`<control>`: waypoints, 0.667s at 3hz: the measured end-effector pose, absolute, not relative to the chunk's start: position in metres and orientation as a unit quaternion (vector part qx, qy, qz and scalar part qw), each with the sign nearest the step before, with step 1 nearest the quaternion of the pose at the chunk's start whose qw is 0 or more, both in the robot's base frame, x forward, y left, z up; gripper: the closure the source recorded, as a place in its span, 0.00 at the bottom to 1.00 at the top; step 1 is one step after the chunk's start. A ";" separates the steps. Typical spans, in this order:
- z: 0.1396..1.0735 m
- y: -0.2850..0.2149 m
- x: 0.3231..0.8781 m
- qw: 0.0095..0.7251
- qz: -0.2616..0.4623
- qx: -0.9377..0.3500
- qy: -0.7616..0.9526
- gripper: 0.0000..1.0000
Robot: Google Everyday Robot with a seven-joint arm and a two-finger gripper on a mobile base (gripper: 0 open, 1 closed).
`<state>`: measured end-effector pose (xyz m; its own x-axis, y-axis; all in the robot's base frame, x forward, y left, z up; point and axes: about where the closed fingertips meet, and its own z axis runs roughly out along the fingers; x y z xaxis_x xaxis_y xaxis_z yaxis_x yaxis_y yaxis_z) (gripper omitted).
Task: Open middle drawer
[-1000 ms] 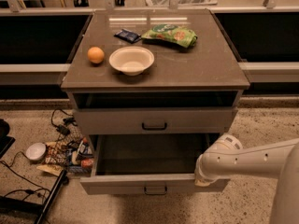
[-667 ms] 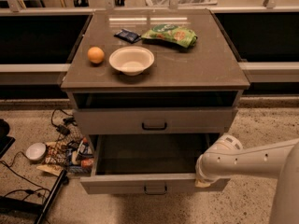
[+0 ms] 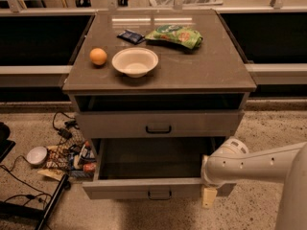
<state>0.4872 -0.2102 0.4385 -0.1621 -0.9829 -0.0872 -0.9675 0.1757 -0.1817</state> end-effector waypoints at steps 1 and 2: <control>0.423 -0.212 0.468 0.068 -0.027 -0.630 0.773 0.17; 0.422 -0.207 0.443 0.043 -0.025 -0.628 0.776 0.41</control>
Offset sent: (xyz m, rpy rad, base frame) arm -0.1077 0.0106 -0.0104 -0.0933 0.1645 -0.0802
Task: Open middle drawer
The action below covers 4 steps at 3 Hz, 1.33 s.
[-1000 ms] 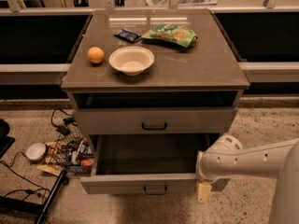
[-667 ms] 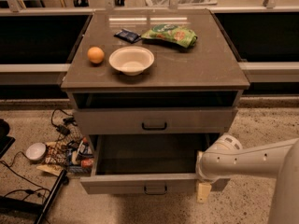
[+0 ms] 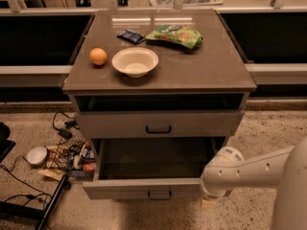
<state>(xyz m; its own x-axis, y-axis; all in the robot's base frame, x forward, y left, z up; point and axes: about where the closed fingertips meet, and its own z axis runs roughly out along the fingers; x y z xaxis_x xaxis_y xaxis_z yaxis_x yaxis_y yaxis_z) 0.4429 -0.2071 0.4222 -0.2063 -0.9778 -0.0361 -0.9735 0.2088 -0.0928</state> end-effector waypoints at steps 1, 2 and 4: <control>0.433 -0.204 0.413 0.016 -0.037 -0.635 0.772 0.64; 0.433 -0.204 0.413 0.016 -0.037 -0.635 0.772 0.87; 0.432 -0.204 0.412 0.015 -0.036 -0.635 0.772 0.62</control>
Offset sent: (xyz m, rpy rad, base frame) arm -0.1562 0.0007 0.0994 -0.3203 0.0713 -0.1824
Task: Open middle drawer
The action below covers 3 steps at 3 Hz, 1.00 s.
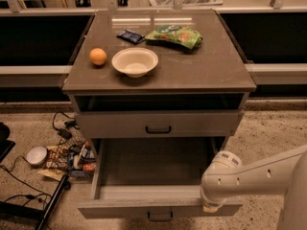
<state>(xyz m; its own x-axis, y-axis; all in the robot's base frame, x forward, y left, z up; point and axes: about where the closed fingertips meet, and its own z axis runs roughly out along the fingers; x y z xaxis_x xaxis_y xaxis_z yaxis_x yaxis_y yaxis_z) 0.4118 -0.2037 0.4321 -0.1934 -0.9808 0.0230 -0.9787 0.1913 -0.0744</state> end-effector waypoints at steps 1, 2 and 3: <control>0.431 -0.204 0.411 0.014 -0.036 -0.635 0.772 0.31; 0.431 -0.204 0.410 0.013 -0.035 -0.635 0.772 0.07; 0.431 -0.204 0.410 0.013 -0.035 -0.635 0.772 0.00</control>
Offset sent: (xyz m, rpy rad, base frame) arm -0.0006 -0.0001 -0.0004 -0.0002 0.0014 0.0001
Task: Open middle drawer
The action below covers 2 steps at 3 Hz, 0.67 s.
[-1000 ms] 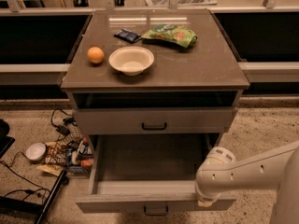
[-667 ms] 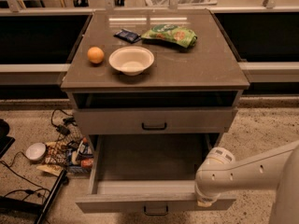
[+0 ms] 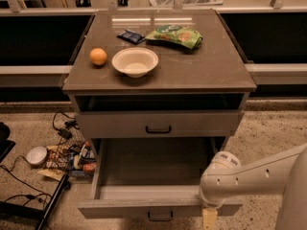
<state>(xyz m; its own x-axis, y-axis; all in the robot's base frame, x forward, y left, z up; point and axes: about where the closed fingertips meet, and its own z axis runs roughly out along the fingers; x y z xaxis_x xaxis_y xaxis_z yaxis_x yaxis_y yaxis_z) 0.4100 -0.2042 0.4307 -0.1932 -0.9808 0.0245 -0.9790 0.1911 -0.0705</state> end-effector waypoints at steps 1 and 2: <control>0.425 -0.204 0.403 0.005 -0.025 -0.637 0.770 0.00; 0.419 -0.202 0.372 -0.027 -0.003 -0.637 0.770 0.18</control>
Offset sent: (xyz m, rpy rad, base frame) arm -0.0813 0.0035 -0.0172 -0.0121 0.2098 -0.0033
